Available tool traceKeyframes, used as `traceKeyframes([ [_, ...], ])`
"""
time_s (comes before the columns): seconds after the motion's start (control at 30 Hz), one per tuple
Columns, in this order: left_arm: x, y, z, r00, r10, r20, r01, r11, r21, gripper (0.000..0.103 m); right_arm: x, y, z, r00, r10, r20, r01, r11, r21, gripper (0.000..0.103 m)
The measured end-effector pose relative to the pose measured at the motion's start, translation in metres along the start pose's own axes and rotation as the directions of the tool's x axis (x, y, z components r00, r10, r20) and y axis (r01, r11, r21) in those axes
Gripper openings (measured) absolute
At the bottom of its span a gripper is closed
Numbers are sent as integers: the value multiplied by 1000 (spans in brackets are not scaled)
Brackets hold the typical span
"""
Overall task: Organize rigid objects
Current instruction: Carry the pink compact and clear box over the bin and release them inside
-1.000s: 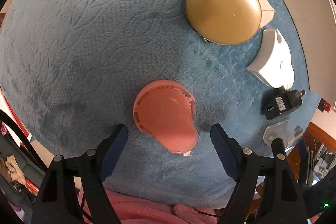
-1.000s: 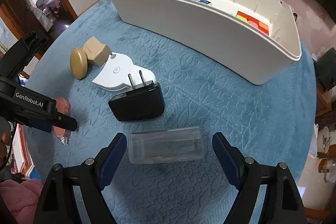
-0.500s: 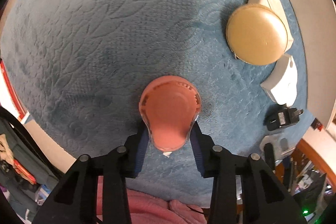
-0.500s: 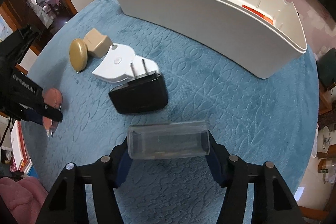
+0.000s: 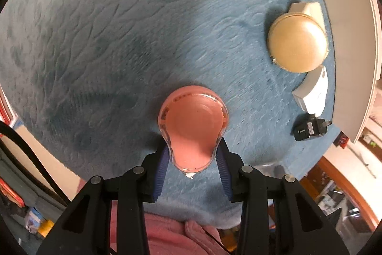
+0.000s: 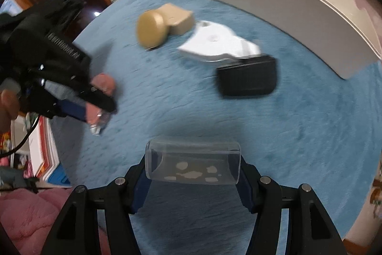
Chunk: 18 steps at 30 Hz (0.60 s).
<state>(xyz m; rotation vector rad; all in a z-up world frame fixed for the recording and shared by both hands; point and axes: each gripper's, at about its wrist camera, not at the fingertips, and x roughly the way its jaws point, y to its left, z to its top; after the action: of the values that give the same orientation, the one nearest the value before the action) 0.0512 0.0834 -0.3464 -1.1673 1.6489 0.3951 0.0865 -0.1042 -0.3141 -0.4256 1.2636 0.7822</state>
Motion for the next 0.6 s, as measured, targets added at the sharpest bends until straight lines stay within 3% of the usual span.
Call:
traceKeyframes([
  [0.1, -2, 18, -3, 1000, -18, -18, 18, 1000, -13, 42, 0, 16, 2, 1000, 13, 2, -13, 998, -58, 62],
  [0.37, -15, 56, -5, 998, 17, -60, -18, 1000, -19, 42, -6, 45, 15, 999, 42, 19, -40, 993, -110, 62],
  [0.6, -49, 60, -8, 995, 33, -92, -30, 999, 38, 41, -23, 46, 34, 997, 20, 72, -18, 999, -34, 62],
])
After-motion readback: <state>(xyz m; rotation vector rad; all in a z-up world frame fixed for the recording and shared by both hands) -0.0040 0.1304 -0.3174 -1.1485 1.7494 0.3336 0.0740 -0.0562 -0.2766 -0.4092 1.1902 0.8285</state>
